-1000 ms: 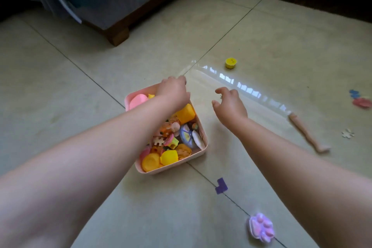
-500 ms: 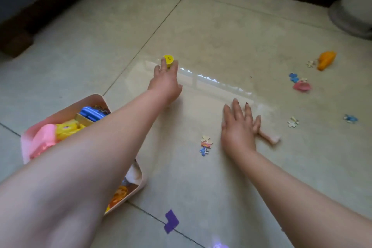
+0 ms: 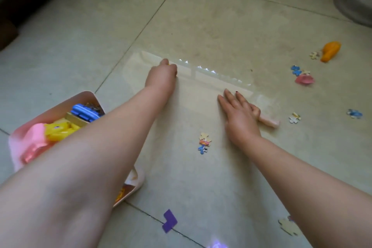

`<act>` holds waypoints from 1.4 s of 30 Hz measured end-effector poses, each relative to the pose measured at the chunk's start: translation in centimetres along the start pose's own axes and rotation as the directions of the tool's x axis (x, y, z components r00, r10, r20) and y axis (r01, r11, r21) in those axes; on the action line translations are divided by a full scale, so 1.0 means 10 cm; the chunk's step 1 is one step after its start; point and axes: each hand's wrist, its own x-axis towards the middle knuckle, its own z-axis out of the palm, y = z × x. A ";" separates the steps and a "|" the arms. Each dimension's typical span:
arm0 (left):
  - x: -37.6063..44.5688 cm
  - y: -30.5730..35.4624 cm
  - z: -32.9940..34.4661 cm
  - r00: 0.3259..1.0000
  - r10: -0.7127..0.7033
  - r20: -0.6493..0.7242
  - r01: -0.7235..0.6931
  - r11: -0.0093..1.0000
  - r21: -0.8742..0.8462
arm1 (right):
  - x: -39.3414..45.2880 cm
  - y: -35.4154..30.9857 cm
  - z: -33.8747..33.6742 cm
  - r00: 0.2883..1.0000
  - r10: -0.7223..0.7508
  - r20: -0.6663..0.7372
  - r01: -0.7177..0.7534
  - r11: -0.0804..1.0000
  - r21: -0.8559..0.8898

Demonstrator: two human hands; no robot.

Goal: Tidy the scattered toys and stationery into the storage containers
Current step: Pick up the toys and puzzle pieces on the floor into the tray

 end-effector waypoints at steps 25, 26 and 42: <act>-2.17 -1.57 -1.28 0.905 -0.424 0.030 0.425 0.904 -0.051 | -0.33 -3.02 -0.52 0.962 -0.254 0.101 0.083 0.624 0.777; -2.22 -1.58 -1.28 0.911 -0.407 0.058 0.409 0.912 -0.026 | -0.35 -3.03 -0.51 0.959 -0.256 0.118 0.072 0.627 0.775; -1.80 -0.98 -1.10 0.986 -0.167 -0.023 0.165 0.985 -0.056 | -0.51 -1.70 -0.04 0.869 -0.229 0.438 0.033 0.911 0.412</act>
